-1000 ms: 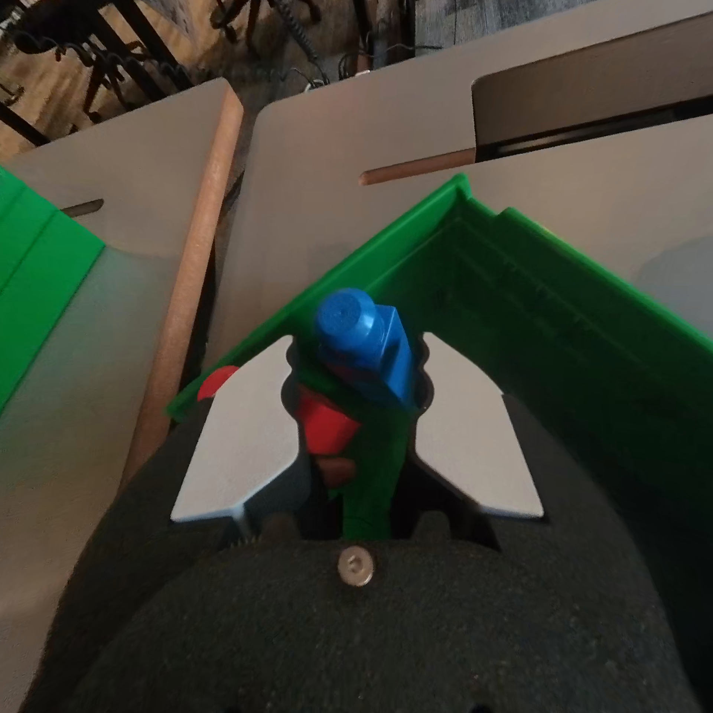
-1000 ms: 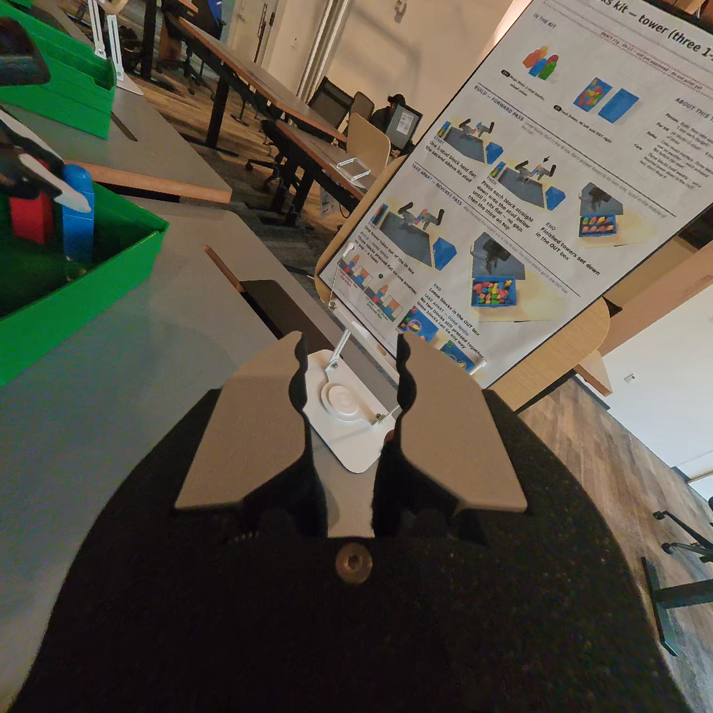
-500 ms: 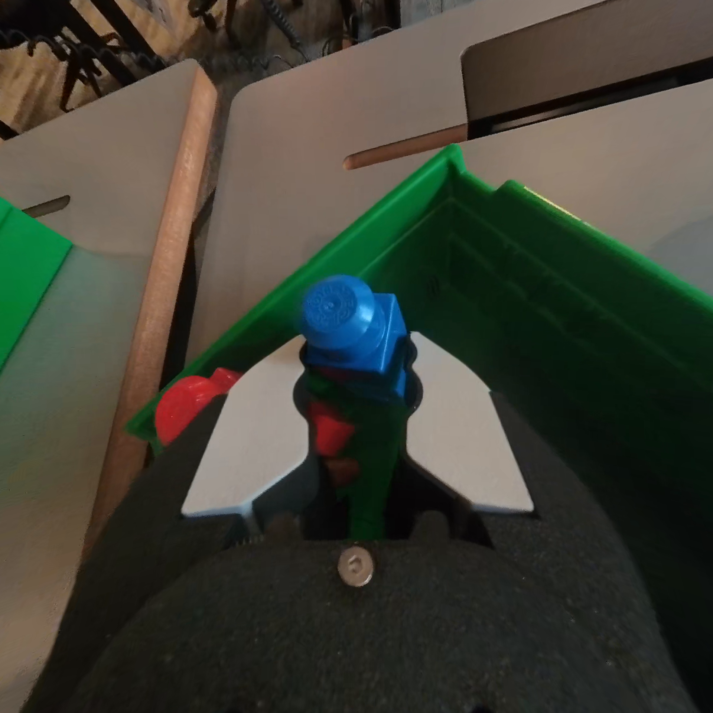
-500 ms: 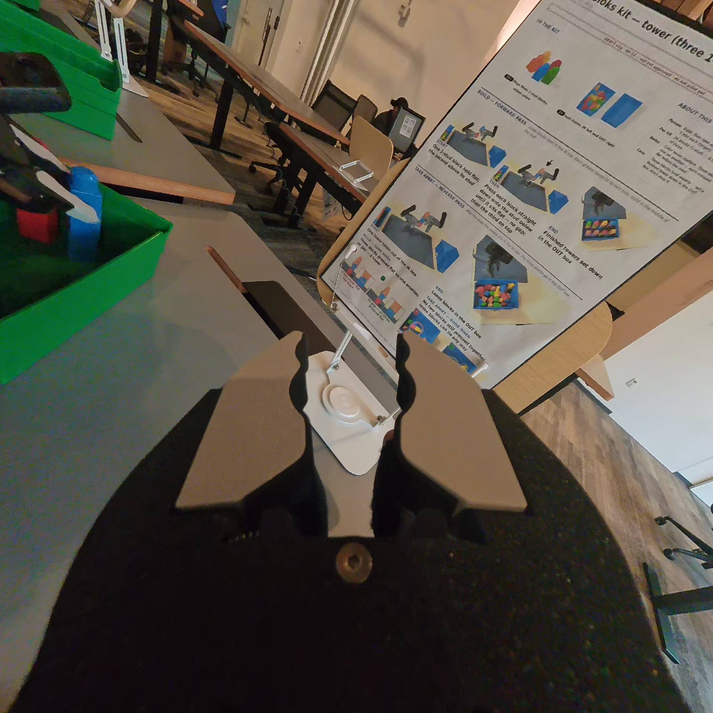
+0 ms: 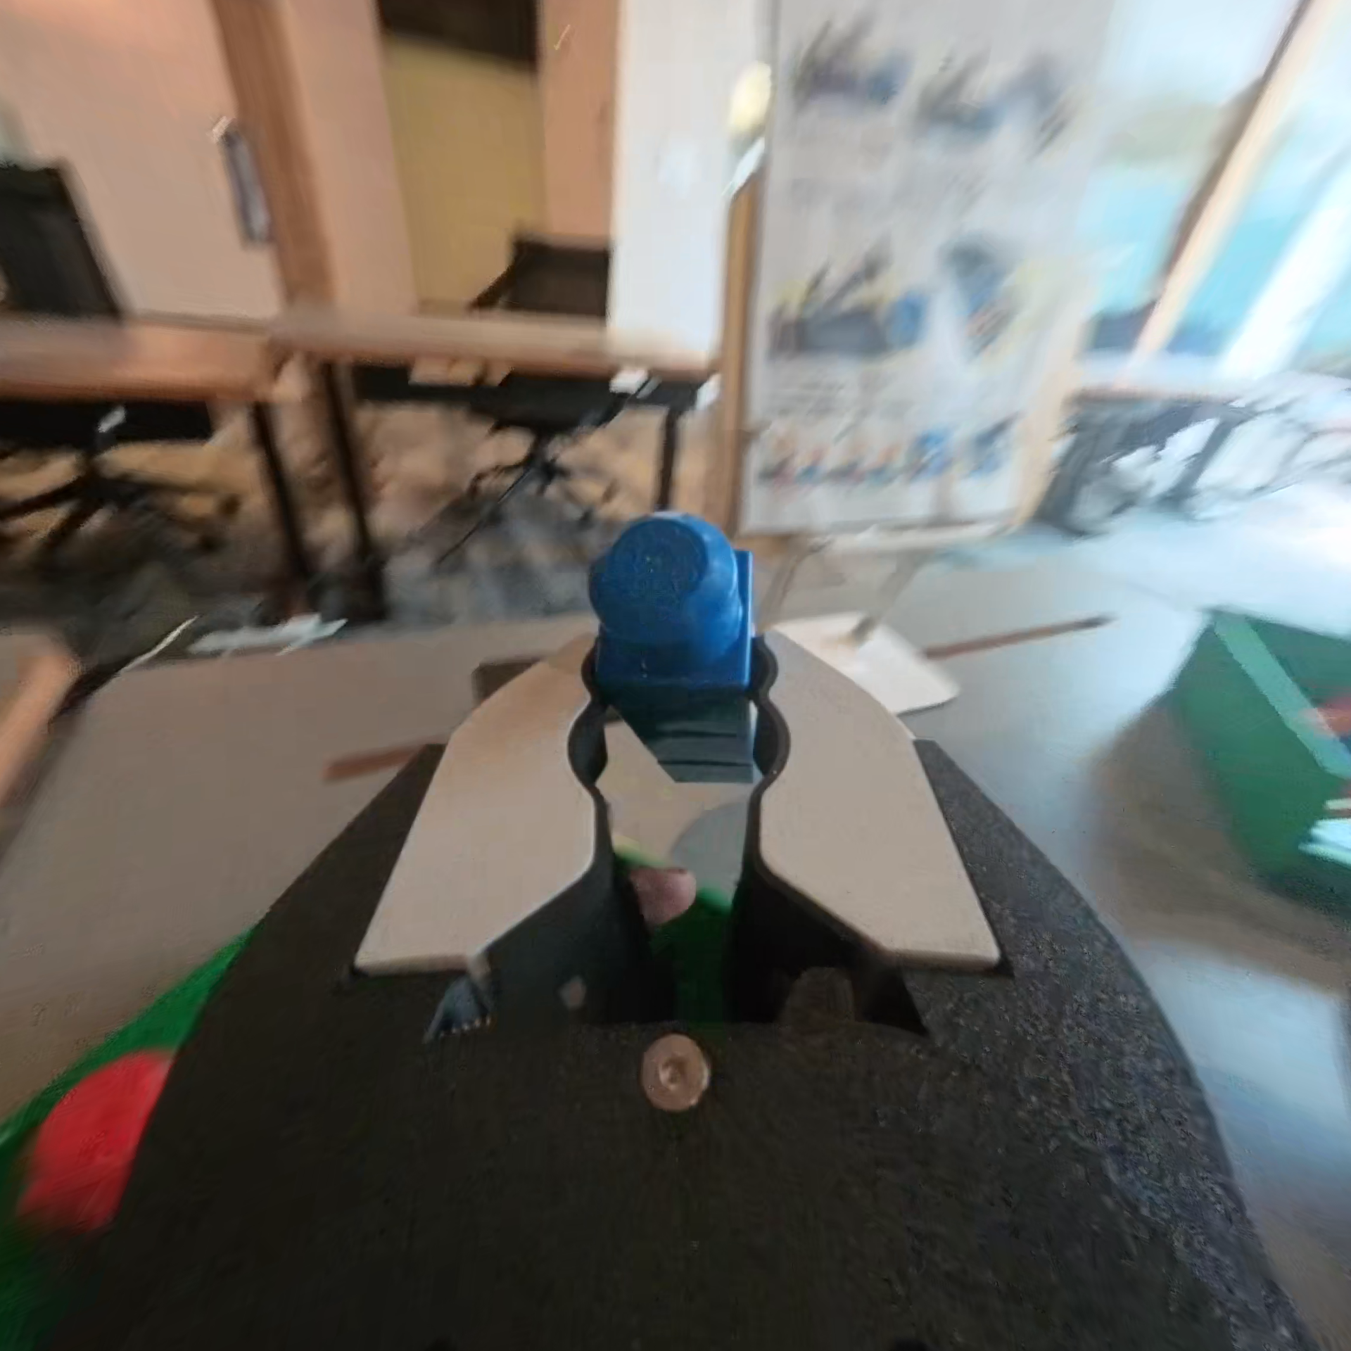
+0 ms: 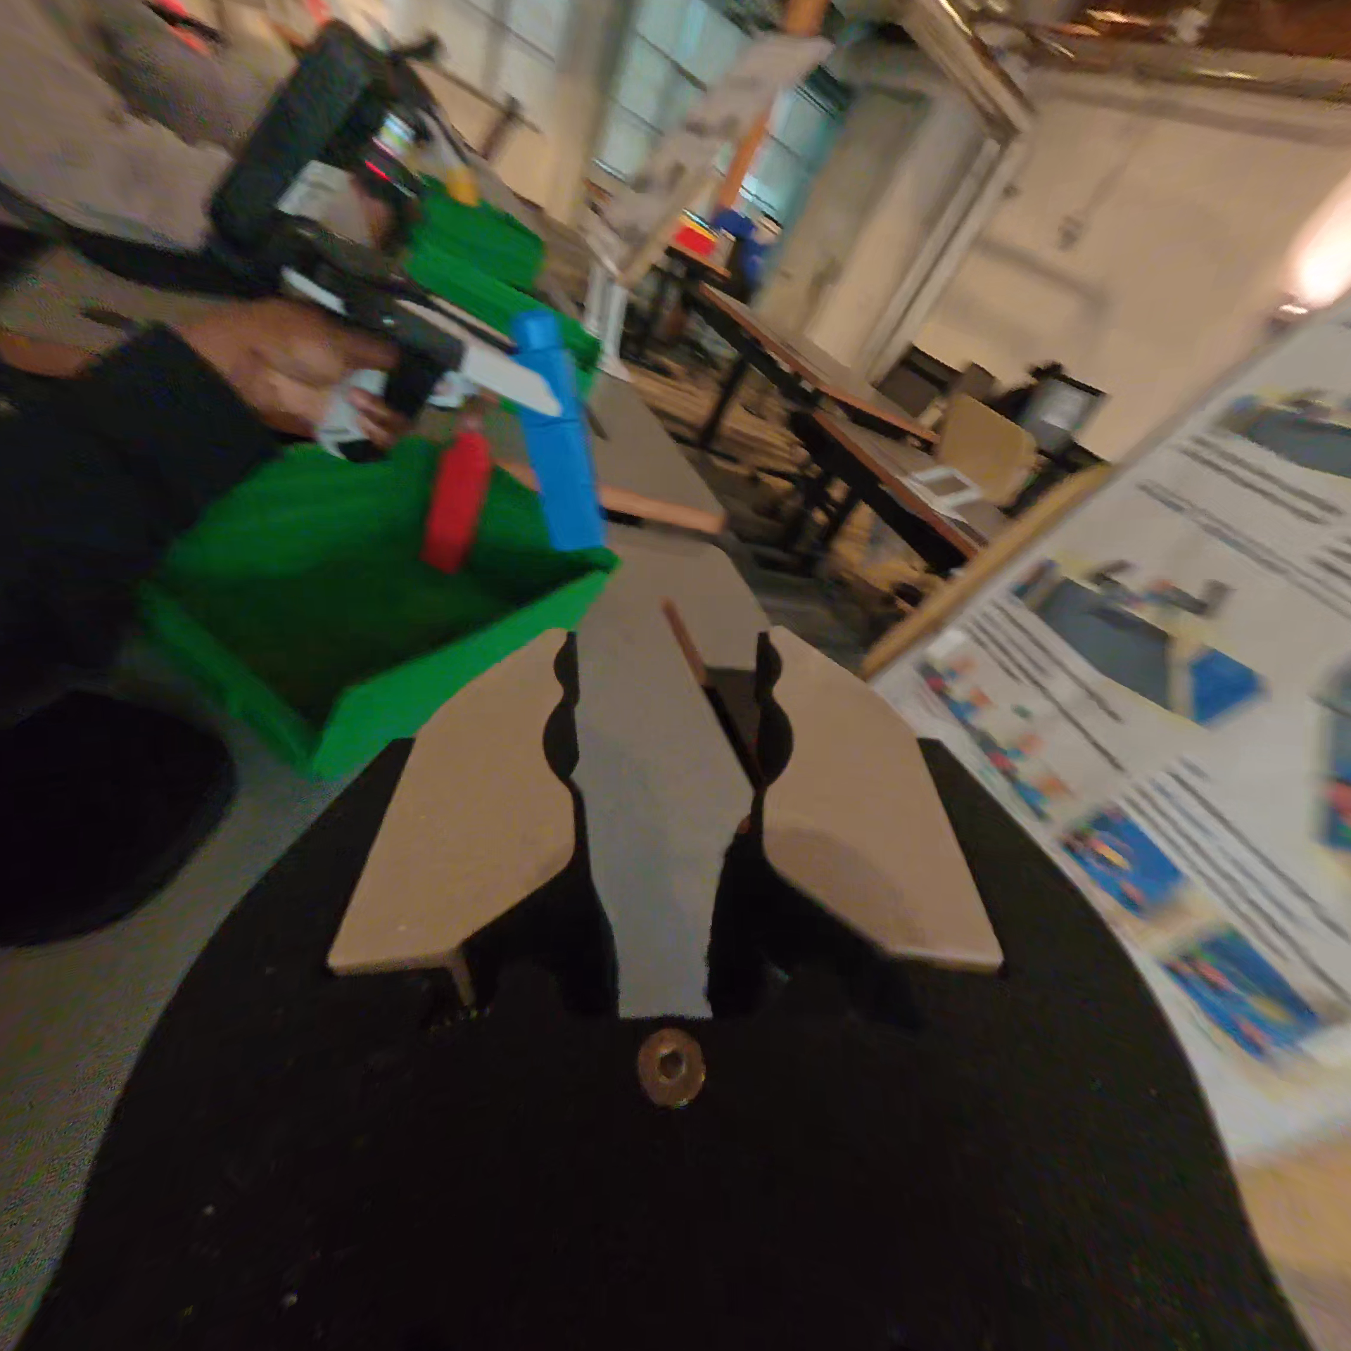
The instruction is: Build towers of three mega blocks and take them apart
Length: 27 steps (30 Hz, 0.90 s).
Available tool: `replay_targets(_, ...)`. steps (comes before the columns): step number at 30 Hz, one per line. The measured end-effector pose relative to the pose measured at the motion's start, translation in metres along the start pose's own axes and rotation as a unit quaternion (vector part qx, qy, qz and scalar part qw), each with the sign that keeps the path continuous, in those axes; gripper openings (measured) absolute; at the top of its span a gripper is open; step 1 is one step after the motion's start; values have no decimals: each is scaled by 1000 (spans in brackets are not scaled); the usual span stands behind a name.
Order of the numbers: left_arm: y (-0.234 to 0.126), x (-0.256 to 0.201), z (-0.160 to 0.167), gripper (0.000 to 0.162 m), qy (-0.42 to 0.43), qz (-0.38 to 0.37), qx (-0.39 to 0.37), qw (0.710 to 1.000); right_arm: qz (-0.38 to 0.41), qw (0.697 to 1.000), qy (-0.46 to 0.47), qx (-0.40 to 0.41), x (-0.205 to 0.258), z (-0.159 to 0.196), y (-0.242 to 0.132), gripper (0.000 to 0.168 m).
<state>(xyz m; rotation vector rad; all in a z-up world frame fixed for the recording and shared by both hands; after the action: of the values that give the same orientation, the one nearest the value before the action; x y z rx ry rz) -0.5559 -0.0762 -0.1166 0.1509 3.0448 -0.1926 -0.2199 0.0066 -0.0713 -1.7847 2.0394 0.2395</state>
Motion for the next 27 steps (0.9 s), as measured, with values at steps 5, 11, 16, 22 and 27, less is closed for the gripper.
replay_targets(5, -11, -60, -41, 36, -17, 198, -132, 971, -93, 991, 66, -75, 16, 6, 38, 57)
replay_targets(11, -5, -121, -59, 37, -34, 363, -183, 913, -140, 958, 172, -181, 14, 3, 46, 61)
replay_targets(16, 7, -146, -58, 36, -50, 416, -182, 890, -165, 940, 187, -235, 15, -6, 38, 47)
replay_targets(22, 10, -151, -51, 42, -17, 433, -157, 888, -146, 959, 120, -211, 13, -8, 24, 39)
replay_targets(27, 3, -130, -35, 66, 129, 328, -97, 931, -114, 986, 18, -121, 13, -2, 9, 37)
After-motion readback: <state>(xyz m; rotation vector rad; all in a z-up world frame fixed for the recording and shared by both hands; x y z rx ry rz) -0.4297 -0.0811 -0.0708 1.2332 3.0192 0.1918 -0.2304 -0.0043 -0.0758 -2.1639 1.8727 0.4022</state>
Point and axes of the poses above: each gripper's, where its closed fingertips meet, y out along the fingers, z out of its underside, x = y × z across the jaws, the point moved 7 cm from there along -y, back along the fingers, and after that the axes turned 2 degrees about x, right-handed, at the moved point
